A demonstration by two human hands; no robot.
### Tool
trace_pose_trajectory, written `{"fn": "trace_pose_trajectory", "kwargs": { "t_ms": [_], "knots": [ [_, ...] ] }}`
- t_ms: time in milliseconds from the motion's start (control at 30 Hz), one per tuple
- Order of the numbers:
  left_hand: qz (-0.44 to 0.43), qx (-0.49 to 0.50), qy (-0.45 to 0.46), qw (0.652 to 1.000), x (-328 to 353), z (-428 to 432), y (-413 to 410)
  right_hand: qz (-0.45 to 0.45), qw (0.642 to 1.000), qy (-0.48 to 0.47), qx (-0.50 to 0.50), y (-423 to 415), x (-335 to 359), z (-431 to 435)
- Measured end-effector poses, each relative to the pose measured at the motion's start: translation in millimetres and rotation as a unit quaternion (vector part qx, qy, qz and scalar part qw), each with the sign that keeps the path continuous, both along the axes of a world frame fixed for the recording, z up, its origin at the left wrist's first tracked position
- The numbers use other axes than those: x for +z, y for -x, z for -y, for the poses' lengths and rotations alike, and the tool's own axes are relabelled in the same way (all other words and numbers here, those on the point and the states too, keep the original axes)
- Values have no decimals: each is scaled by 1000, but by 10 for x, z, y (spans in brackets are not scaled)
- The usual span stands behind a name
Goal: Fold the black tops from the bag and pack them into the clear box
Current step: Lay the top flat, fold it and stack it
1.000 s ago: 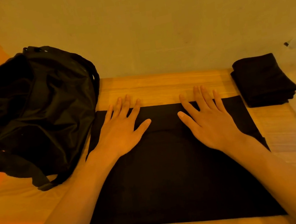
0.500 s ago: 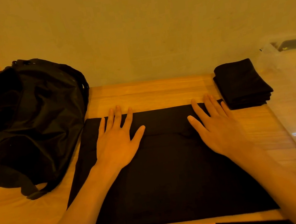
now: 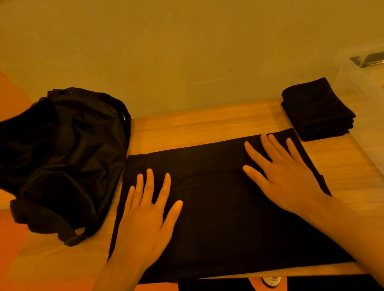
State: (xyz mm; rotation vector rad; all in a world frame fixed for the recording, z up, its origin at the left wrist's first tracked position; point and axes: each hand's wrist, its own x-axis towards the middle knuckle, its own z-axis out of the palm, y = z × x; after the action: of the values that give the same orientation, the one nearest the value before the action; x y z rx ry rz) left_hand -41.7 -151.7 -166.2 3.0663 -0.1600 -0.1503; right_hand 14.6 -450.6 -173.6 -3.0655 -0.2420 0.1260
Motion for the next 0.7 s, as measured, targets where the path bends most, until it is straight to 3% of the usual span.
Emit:
{"fn": "trace_pose_trajectory", "kwargs": {
  "t_ms": [200,400,600,700],
  "knots": [
    [-26,-64,5,998,110,80,476,20,999,-13,23,203,135,133],
    [-16,-26,24,999,22,83,743,29,995,-69,69,794,149,289],
    [-1,-48,-9,999,-124,-36,946,-62,994,-2,94,1075,158,436],
    [43,-53,3,998,-259,-80,1099,-48,994,-39,85,1259,144,491]
  ]
}}
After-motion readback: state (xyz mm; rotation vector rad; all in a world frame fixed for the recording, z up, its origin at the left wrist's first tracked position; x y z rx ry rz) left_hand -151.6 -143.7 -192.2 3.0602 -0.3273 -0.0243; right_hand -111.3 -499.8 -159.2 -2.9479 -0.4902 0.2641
